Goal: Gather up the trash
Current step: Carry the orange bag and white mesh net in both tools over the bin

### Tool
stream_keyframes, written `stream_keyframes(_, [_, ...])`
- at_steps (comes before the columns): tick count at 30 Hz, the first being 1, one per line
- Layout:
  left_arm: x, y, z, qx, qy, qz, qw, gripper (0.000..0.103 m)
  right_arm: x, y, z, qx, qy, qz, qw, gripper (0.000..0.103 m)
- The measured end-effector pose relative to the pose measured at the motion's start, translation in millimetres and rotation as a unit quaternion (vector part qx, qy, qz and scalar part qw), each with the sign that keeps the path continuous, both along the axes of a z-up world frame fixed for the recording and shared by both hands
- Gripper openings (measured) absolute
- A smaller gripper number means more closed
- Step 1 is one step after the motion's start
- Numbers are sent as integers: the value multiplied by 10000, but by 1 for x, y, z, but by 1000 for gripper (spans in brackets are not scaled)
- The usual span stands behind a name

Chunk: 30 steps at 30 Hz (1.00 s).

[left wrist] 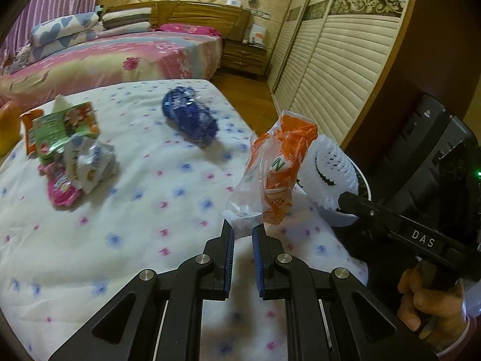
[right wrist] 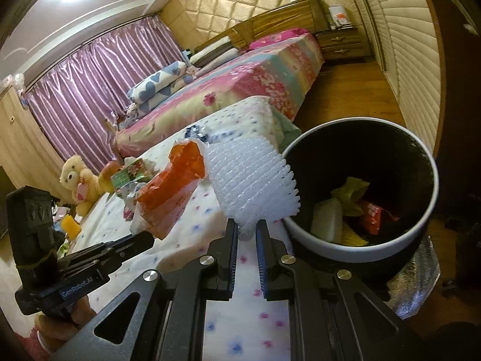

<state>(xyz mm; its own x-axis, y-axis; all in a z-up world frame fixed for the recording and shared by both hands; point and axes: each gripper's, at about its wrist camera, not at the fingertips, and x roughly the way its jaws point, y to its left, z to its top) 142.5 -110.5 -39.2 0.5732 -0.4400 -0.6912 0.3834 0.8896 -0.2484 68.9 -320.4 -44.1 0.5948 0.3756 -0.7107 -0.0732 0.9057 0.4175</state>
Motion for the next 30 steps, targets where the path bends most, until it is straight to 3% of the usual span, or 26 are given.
stream_keyframes(30, [49,-89,-12,269,131,-485,9984,10,8,-68,-11,-285,221,-733,9967,12])
